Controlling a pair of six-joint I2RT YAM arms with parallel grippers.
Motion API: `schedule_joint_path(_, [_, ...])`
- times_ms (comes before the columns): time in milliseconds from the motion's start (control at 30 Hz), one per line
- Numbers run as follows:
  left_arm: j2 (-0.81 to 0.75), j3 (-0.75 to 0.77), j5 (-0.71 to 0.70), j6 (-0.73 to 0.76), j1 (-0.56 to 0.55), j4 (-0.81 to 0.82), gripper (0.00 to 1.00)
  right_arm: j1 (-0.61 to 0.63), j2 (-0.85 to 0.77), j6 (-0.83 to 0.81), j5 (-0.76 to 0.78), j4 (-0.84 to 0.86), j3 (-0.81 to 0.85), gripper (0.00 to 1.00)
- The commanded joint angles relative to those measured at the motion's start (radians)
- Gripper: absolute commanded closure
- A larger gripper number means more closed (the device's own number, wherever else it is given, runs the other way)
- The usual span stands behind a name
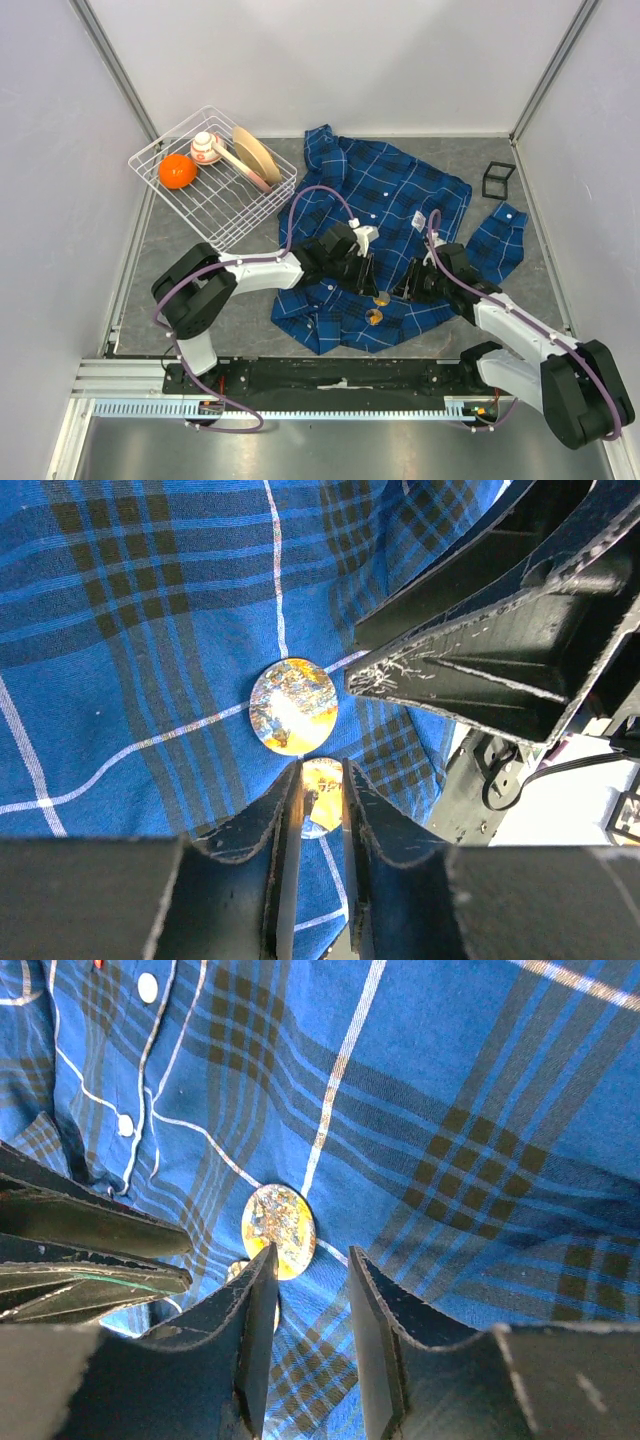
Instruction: Remove the brooch from the garment
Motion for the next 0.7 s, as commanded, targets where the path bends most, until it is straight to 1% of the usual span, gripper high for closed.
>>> schedule_joint_path(0, [0.028, 0.04, -0.005, -0.032, -0.01, 0.064, 0.72, 0.004, 0.034, 0.025, -0.056, 0.097, -0.029, 0.59])
schedule_joint_path(333, [0.068, 0.035, -0.014, -0.032, -0.022, 0.079, 0.72, 0.002, 0.08, 0.039, -0.11, 0.153, -0.049, 0.59])
schedule_joint_path(533, [0.001, 0.012, -0.048, -0.015, -0.022, 0.053, 0.72, 0.002, 0.098, 0.084, -0.167, 0.228, -0.052, 0.6])
schedule_joint_path(667, [-0.036, 0.005, -0.068, -0.006, -0.021, 0.029, 0.72, 0.004, 0.061, 0.1, -0.164, 0.228, -0.049, 0.6])
